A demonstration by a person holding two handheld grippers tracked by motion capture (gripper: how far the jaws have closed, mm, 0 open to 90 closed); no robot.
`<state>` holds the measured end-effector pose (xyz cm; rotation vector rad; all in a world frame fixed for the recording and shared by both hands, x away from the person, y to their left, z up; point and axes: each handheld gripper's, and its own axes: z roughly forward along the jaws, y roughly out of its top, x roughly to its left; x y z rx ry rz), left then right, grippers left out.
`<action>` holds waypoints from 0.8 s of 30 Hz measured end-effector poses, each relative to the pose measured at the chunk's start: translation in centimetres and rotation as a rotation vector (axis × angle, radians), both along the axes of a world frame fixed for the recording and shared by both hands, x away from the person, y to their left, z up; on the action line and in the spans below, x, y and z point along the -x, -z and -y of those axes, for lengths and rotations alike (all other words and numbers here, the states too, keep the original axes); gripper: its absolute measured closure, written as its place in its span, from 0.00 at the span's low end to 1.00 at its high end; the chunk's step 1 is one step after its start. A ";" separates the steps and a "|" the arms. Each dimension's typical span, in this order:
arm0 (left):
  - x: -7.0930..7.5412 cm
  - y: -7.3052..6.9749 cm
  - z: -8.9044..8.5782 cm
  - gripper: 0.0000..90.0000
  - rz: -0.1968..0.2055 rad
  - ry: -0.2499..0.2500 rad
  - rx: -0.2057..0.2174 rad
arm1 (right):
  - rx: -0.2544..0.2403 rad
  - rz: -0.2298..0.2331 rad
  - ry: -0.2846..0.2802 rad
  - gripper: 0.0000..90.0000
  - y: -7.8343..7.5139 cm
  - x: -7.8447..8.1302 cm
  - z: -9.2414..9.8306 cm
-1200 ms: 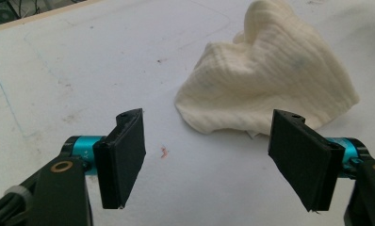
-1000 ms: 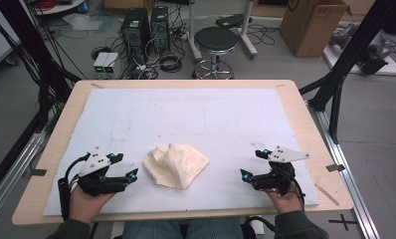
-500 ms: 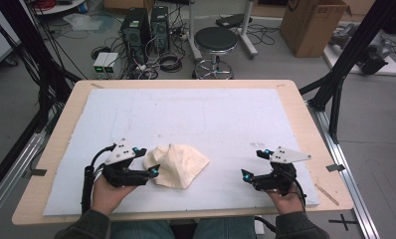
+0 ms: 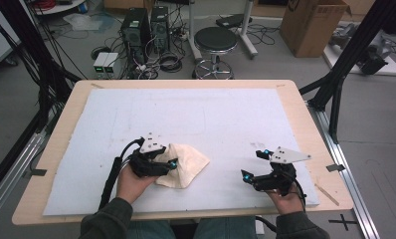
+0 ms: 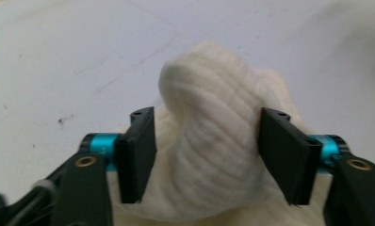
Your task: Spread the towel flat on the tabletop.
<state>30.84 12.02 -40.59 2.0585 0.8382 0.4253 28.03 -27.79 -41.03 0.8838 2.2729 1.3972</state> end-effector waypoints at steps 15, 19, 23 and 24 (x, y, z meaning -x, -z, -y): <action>-1.9 2.5 1.4 0.66 -0.100 0.005 -0.087 | 0.004 -0.005 -0.011 0.12 0.2 -0.1 -0.1; -1.9 2.6 1.5 0.74 -0.097 0.018 -0.085 | 0.008 -0.010 -0.013 0.12 0.2 -0.1 -0.2; -2.0 2.5 1.4 0.82 -0.101 0.025 -0.072 | 0.007 -0.009 -0.017 0.12 0.2 -0.1 -0.4; -2.0 2.5 1.3 0.86 -0.099 0.027 -0.072 | 0.003 -0.009 -0.021 0.12 0.1 -0.1 -0.4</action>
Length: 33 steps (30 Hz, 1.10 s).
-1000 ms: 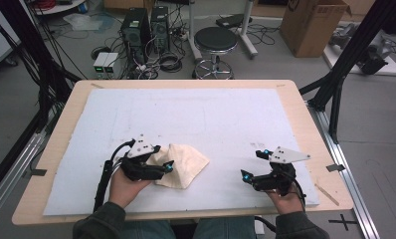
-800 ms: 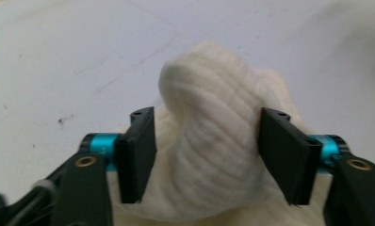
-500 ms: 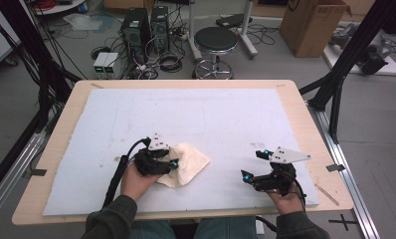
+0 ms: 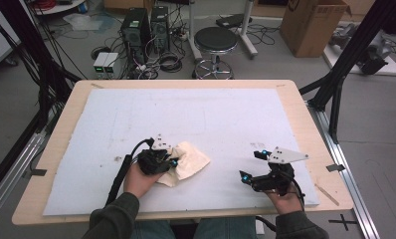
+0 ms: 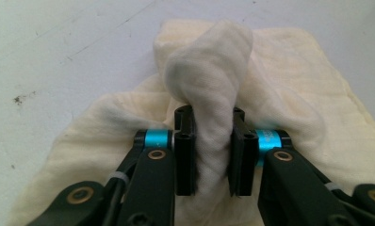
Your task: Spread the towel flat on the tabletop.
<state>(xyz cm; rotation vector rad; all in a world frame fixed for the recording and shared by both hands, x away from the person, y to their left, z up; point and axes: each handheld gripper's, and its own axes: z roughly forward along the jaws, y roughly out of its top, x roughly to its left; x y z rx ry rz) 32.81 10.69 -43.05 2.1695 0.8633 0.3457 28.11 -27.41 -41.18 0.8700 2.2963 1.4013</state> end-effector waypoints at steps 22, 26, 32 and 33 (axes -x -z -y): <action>-2.4 -6.3 2.9 0.88 0.137 0.109 0.098 | -0.020 0.018 0.010 0.12 -0.1 0.0 0.5; -3.4 -6.9 3.4 0.87 0.148 0.128 0.108 | -0.024 0.012 0.014 0.12 -0.1 0.1 0.5; -5.2 -5.5 4.5 0.87 0.132 0.140 0.080 | -0.021 0.019 0.003 0.12 0.0 -0.1 0.4; -5.6 -5.0 4.6 0.86 0.115 0.138 0.073 | -0.021 0.014 0.002 0.12 0.0 -0.1 0.4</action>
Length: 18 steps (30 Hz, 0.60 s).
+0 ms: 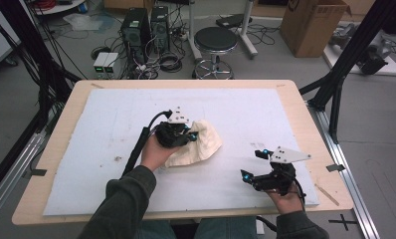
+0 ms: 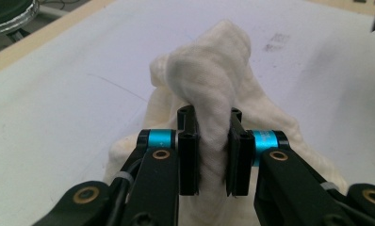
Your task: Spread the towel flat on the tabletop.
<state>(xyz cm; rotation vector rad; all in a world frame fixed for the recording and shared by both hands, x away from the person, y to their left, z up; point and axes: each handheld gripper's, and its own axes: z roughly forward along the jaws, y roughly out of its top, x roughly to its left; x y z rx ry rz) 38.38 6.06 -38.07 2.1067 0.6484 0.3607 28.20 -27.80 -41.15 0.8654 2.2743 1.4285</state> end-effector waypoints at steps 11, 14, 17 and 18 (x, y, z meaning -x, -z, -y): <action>-1.4 2.0 0.0 0.53 -0.070 -0.036 -0.010 | 0.012 -0.019 -0.015 0.12 0.3 -0.4 -0.3; -0.7 0.7 -0.9 0.46 -0.039 -0.039 0.026 | 0.012 -0.026 -0.019 0.12 0.3 -0.7 -0.3; 0.5 -0.1 -2.2 0.45 -0.007 -0.041 0.044 | 0.011 -0.034 -0.023 0.12 0.2 -1.1 -0.3; 0.9 -0.3 -2.7 0.45 -0.001 -0.045 0.047 | 0.013 -0.031 -0.027 0.12 0.0 -1.6 -0.3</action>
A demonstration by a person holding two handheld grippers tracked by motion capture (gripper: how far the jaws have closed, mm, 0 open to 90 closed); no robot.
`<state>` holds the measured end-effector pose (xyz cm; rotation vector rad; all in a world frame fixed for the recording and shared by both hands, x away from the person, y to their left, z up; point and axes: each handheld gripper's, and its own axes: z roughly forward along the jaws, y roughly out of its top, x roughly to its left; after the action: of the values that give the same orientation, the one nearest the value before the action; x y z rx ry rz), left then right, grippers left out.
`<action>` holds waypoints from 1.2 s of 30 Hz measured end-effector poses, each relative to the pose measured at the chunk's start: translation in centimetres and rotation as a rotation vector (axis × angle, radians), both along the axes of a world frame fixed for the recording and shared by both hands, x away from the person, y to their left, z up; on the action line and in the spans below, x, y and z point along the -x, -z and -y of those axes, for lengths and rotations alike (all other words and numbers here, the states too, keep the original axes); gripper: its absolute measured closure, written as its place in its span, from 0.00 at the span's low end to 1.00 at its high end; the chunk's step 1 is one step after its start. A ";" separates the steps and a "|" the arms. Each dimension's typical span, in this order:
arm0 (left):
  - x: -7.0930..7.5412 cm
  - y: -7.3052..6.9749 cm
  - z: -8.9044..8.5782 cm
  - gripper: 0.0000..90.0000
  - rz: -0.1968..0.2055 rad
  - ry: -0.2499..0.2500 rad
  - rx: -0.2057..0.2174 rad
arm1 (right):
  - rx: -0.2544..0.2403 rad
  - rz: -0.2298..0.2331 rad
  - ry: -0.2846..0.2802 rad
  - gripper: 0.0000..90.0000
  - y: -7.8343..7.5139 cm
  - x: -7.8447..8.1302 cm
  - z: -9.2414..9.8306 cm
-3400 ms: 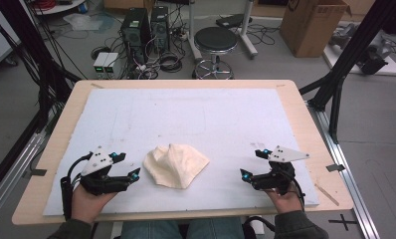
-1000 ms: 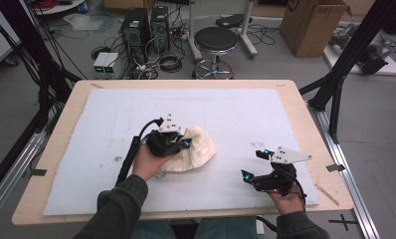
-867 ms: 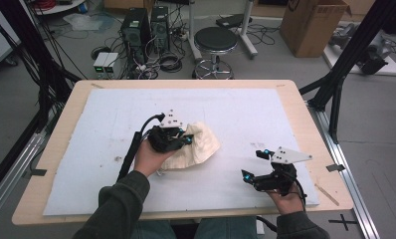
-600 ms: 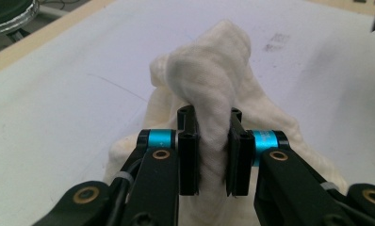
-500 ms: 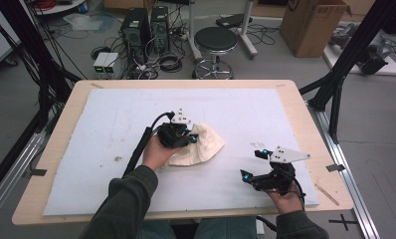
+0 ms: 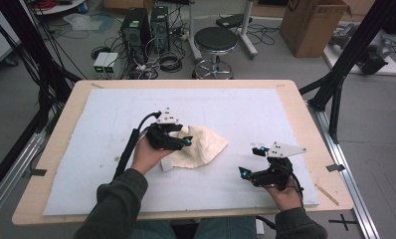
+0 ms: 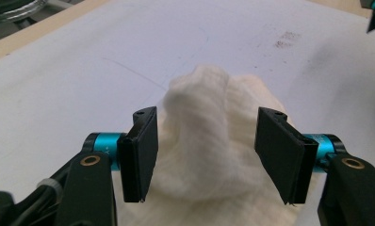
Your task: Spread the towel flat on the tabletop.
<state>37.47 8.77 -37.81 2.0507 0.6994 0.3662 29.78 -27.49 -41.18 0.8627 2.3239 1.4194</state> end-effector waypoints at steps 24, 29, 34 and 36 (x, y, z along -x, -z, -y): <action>2.8 5.7 -4.1 0.61 -0.113 0.021 -0.100 | 0.100 -0.138 -0.030 0.57 1.8 -10.2 -4.6; 2.6 6.1 -4.0 0.62 -0.125 0.019 -0.122 | 0.179 -0.178 -0.022 0.65 3.0 -11.0 -5.6; 2.7 6.1 -3.9 0.68 -0.101 0.013 -0.140 | 0.193 -0.168 -0.018 0.74 3.1 -11.1 -5.6; 2.8 6.1 -3.9 0.73 -0.095 0.013 -0.139 | 0.184 -0.176 -0.027 0.82 3.1 -11.1 -5.6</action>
<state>34.71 12.62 -43.95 2.2149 0.7354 0.3193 40.86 -21.89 -44.32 0.9378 2.5567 1.1581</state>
